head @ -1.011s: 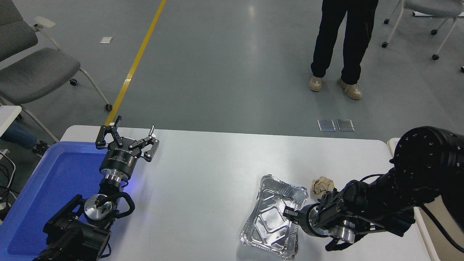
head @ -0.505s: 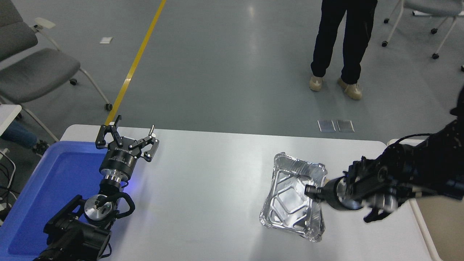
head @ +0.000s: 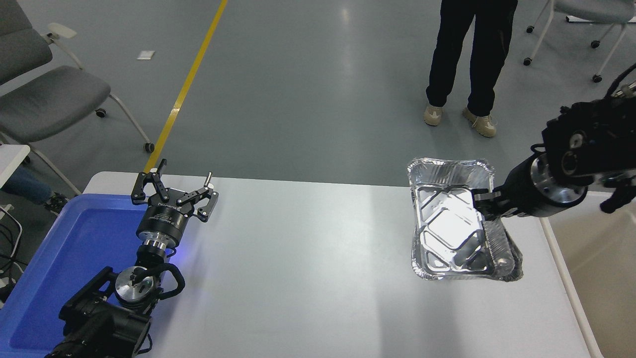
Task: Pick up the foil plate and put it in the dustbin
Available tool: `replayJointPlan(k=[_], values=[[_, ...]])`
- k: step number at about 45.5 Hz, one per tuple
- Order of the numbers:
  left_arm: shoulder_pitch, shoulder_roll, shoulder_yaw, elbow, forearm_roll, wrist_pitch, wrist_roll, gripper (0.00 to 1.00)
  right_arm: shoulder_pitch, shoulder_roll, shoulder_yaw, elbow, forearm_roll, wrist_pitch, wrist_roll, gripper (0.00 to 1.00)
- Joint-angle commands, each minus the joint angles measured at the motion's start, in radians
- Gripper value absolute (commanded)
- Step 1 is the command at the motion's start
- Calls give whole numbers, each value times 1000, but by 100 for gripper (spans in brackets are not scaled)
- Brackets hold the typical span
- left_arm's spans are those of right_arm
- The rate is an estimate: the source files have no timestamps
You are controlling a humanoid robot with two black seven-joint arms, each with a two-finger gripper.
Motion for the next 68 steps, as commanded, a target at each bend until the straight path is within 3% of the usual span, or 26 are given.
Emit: replayJointPlan(k=[1,14,22,32,42,53,68], values=[[0,0,0,0,0,0,0,99,-7,-231,-124,-236,-159,53,2,0],[0,0,0,0,-1,0,0,99,-291,-543,84,-746,-152,45,-3,0],[0,0,0,0,-1,0,0,99,-598,-623,409,-1054,-37,37,-30,0],[0,0,0,0,-1,0,0,99,-1055,-488,852,-1510,213,-50,-108,0],[0,0,0,0,-1,0,0,99,-1301,-329,1328,-1700,226,-206,-207,0],[0,0,0,0,-1,2,0,99,-1446,-195,1603,-1699,233,-429,-214,0],[0,0,0,0,-1,0,0,99,-1548,-83,1749,-1690,236,-428,-211,0]])
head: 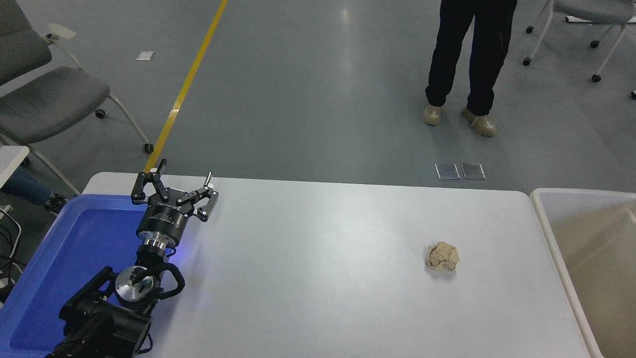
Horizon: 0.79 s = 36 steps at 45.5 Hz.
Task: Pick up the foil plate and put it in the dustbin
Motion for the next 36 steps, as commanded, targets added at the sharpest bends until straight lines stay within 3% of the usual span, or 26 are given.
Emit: replayJointPlan(k=[1,27,30,33,36], values=[[0,0,0,0,0,-1,0,99,-92,103,132,-16,7,-40,-3,0],[0,0,0,0,0,-1,0,99,-173,152,149,-22,22,-45,15,0],[0,0,0,0,0,-1,0,99,-178,146,166,-22,24,-37,15,20],[0,0,0,0,0,0,0,99,-178,143,184,-22,24,-37,17,46],[0,0,0,0,0,0,0,99,-178,137,206,-22,24,-36,18,55]])
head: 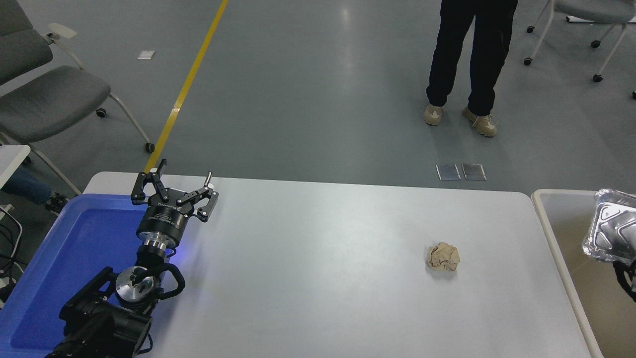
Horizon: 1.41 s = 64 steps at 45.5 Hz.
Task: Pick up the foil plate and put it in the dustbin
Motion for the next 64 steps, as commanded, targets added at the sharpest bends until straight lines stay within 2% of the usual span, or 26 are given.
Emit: replayJointPlan(k=[1,7,8,11,12,27,44,54,64], values=[[0,0,0,0,0,1,0,99,-15,-10,52,-2,4,3,4,60],[0,0,0,0,0,0,0,99,-15,-19,62,-2,5,9,9,70],[0,-1,0,0,0,0,0,99,-15,-22,62,-1,5,9,9,74],[0,0,0,0,0,0,0,99,-13,-32,64,1,5,9,10,96],[0,0,0,0,0,0,0,99,-13,-33,64,1,5,11,10,100],[0,-1,0,0,0,0,0,99,87,-61,44,4,-9,60,9,100],[0,0,0,0,1,0,0,99,332,-73,-270,38,-15,277,4,100],[0,0,0,0,1,0,0,99,473,-248,-470,419,-32,299,9,100],[0,0,0,0,1,1,0,99,691,-458,-550,935,-222,293,12,100]])
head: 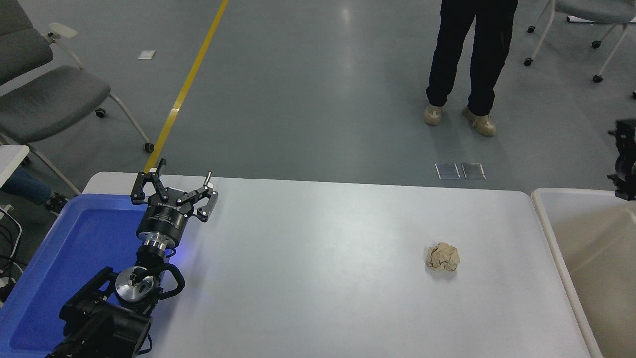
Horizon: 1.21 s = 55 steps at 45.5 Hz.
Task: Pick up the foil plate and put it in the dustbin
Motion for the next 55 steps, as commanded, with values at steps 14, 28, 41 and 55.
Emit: replayJointPlan(k=[14,28,41,55], values=[[0,0,0,0,1,0,2,99,606,-211,-555,820,-239,8,14,100],[0,0,0,0,1,0,0,99,991,50,-1020,961,-234,24,68,100],[0,0,0,0,1,0,1,99,1154,329,-1211,1184,-221,47,145,100],[0,0,0,0,-1,1,0,99,1228,352,-1197,1251,-213,327,145,100]])
